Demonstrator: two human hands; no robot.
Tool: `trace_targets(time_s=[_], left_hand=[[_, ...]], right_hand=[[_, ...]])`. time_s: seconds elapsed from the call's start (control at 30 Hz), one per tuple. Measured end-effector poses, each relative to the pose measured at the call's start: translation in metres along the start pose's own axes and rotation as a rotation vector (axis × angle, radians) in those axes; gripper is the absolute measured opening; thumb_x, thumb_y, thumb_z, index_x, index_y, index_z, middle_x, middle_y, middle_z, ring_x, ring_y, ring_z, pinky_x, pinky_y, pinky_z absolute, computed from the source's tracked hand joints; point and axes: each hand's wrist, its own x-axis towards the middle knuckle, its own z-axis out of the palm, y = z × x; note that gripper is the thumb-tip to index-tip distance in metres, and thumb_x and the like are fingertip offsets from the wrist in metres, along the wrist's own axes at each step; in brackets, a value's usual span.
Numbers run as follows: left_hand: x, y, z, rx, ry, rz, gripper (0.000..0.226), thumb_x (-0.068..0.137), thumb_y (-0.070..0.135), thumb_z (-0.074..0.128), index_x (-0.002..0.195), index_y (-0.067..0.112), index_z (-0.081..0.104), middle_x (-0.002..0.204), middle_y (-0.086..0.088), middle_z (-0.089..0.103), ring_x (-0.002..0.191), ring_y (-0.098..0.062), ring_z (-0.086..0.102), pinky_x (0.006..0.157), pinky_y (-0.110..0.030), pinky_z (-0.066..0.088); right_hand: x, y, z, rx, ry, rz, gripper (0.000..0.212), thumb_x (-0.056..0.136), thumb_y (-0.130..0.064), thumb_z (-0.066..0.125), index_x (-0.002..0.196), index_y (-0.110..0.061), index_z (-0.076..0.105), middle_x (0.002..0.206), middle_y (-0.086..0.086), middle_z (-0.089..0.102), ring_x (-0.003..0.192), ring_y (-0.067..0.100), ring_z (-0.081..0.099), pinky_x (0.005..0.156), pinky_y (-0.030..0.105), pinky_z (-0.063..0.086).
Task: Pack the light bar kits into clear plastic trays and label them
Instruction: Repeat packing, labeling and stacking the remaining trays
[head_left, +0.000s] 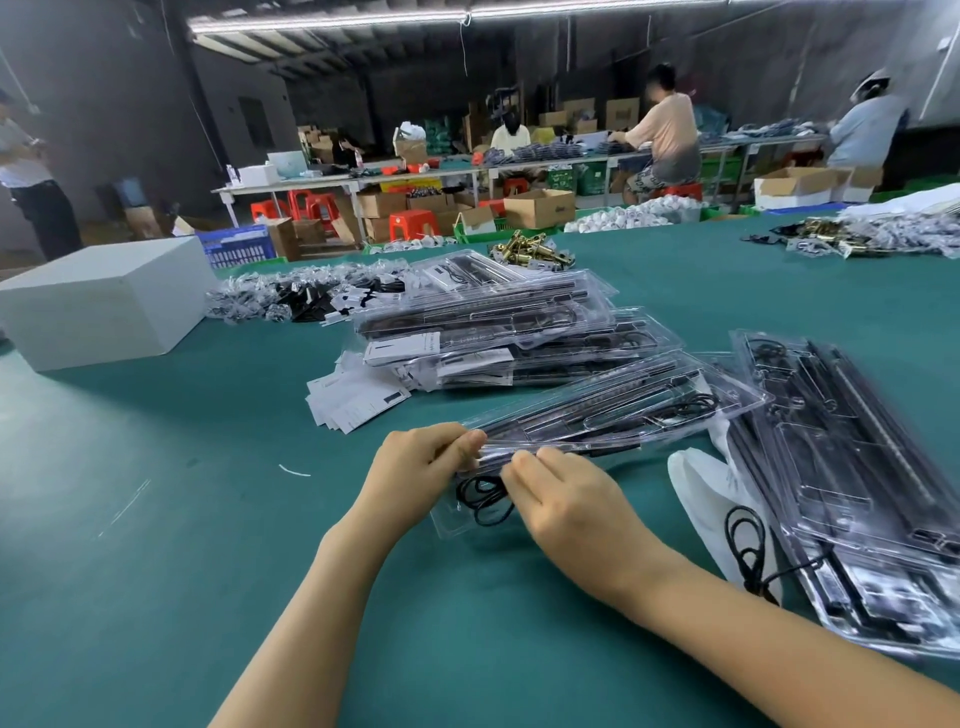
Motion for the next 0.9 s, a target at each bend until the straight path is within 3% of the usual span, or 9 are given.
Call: trace_targets(time_s=[0.17, 0.3, 0.33, 0.47, 0.63, 0.77, 0.9], left_hand=[[-0.003, 0.002, 0.001, -0.007, 0.013, -0.012, 0.033, 0.095, 0.040, 0.055, 0.074, 0.018, 0.069, 0.073, 0.010, 0.071, 0.078, -0.012, 0.067, 0.078, -0.040, 0.052], [-0.002, 0.000, 0.000, -0.008, 0.009, -0.018, 0.034, 0.095, 0.042, 0.054, 0.074, 0.019, 0.068, 0.072, 0.005, 0.071, 0.080, -0.016, 0.067, 0.078, -0.041, 0.052], [-0.003, -0.001, 0.000, -0.006, 0.008, -0.018, 0.034, 0.094, 0.043, 0.054, 0.074, 0.019, 0.067, 0.072, 0.002, 0.071, 0.080, -0.018, 0.067, 0.078, -0.042, 0.052], [-0.003, 0.000, 0.000, 0.001, 0.011, -0.017, 0.036, 0.094, 0.045, 0.054, 0.076, 0.018, 0.069, 0.073, -0.006, 0.070, 0.080, -0.024, 0.066, 0.076, -0.043, 0.051], [-0.007, -0.001, -0.001, -0.007, 0.016, 0.003, 0.038, 0.091, 0.045, 0.058, 0.074, 0.012, 0.068, 0.069, -0.010, 0.066, 0.071, -0.027, 0.060, 0.070, -0.039, 0.049], [-0.010, 0.001, -0.001, -0.026, 0.038, 0.005, 0.029, 0.088, 0.042, 0.063, 0.063, 0.028, 0.063, 0.052, 0.006, 0.050, 0.052, -0.008, 0.040, 0.055, -0.024, 0.034], [-0.018, 0.001, 0.001, -0.058, 0.072, 0.038, 0.017, 0.083, 0.039, 0.072, 0.073, 0.025, 0.072, 0.064, 0.010, 0.066, 0.062, -0.005, 0.057, 0.065, -0.026, 0.046]], right_hand=[[0.005, -0.002, 0.004, -0.070, -0.052, -0.090, 0.024, 0.076, 0.008, 0.050, 0.074, -0.009, 0.067, 0.068, 0.003, 0.056, 0.059, 0.017, 0.051, 0.049, 0.026, 0.041], [0.010, -0.004, 0.005, -0.127, -0.080, -0.099, 0.054, 0.083, 0.014, 0.020, 0.069, -0.010, 0.067, 0.066, 0.002, 0.055, 0.058, 0.017, 0.051, 0.048, 0.025, 0.033], [0.010, -0.004, 0.005, -0.147, -0.096, -0.106, 0.053, 0.082, 0.013, 0.021, 0.068, -0.011, 0.066, 0.066, 0.002, 0.054, 0.057, 0.017, 0.050, 0.047, 0.025, 0.031], [0.015, -0.008, 0.001, -0.217, -0.308, -0.211, 0.019, 0.063, -0.001, 0.056, 0.063, -0.015, 0.068, 0.063, 0.001, 0.056, 0.053, 0.014, 0.049, 0.042, 0.021, 0.032], [0.015, -0.015, 0.000, -0.312, -0.448, -0.209, 0.021, 0.055, -0.006, 0.054, 0.059, -0.017, 0.071, 0.059, -0.002, 0.057, 0.050, 0.010, 0.049, 0.039, 0.020, 0.030], [0.017, -0.019, -0.003, -0.310, -0.473, -0.142, 0.021, 0.048, -0.008, 0.052, 0.052, -0.019, 0.070, 0.053, -0.005, 0.056, 0.045, 0.007, 0.048, 0.036, 0.017, 0.029], [0.014, -0.017, -0.005, -0.248, -0.472, -0.082, 0.019, 0.045, -0.010, 0.054, 0.050, -0.020, 0.069, 0.051, -0.006, 0.054, 0.041, 0.006, 0.047, 0.035, 0.016, 0.025]])
